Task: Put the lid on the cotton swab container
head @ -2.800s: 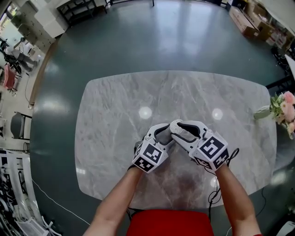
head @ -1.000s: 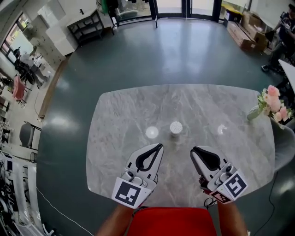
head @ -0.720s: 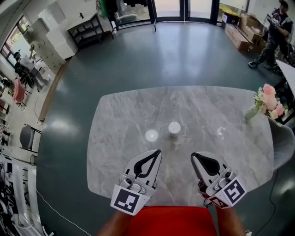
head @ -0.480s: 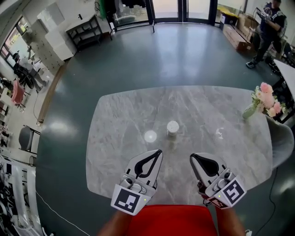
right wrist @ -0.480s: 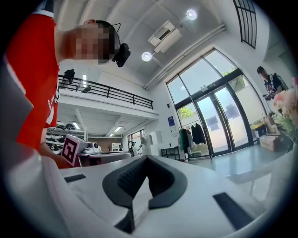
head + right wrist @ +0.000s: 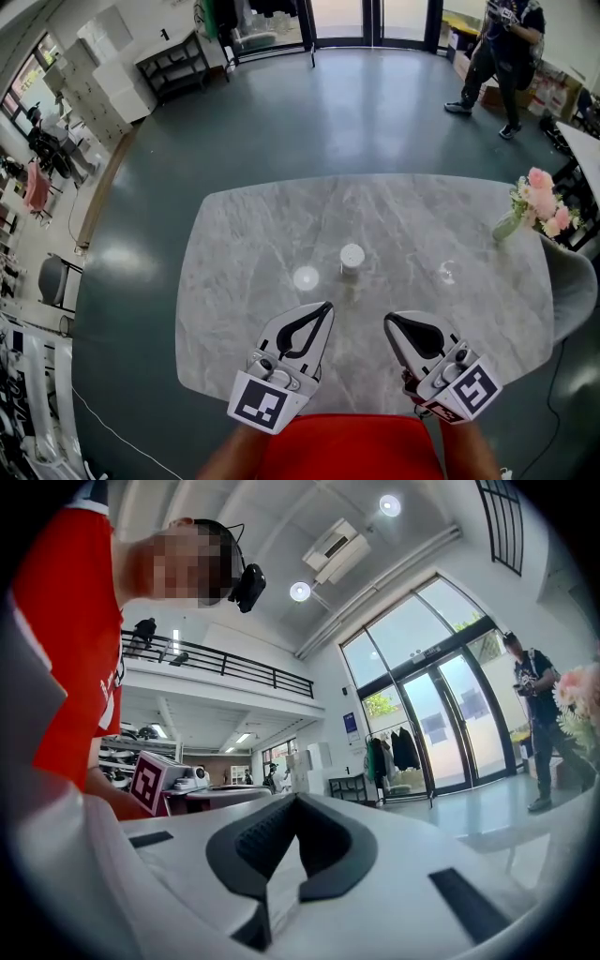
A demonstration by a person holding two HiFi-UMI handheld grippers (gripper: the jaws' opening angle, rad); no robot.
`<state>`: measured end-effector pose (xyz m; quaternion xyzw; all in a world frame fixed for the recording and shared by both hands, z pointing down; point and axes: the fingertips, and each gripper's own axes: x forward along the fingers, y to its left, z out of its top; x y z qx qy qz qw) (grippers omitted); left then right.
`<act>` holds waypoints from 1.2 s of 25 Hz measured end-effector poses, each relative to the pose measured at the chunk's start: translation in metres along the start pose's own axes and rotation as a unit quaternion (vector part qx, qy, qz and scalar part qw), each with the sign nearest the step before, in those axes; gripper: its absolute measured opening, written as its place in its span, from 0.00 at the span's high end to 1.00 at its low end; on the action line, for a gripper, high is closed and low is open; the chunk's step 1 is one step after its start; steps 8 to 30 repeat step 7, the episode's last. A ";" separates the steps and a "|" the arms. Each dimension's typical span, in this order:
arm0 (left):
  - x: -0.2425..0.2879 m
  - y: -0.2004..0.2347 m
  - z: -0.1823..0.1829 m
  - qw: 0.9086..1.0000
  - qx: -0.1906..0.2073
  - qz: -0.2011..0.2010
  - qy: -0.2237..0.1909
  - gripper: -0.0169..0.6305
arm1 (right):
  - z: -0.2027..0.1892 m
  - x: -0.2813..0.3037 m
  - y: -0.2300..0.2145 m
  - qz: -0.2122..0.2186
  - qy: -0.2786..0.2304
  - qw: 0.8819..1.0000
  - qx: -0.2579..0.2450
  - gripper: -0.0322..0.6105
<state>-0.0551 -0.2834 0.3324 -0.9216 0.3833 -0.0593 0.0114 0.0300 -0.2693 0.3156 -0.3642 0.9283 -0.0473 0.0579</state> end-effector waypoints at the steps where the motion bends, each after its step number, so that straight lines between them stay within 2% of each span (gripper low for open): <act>1: 0.001 0.000 0.000 1.000 0.000 0.000 0.000 0.95 | 0.000 0.000 0.000 0.001 0.000 1.000 -0.001 0.92; 30: 0.004 -0.001 0.000 1.000 -0.005 -0.002 0.001 0.95 | 0.000 0.003 -0.001 0.007 0.003 1.000 -0.002 0.92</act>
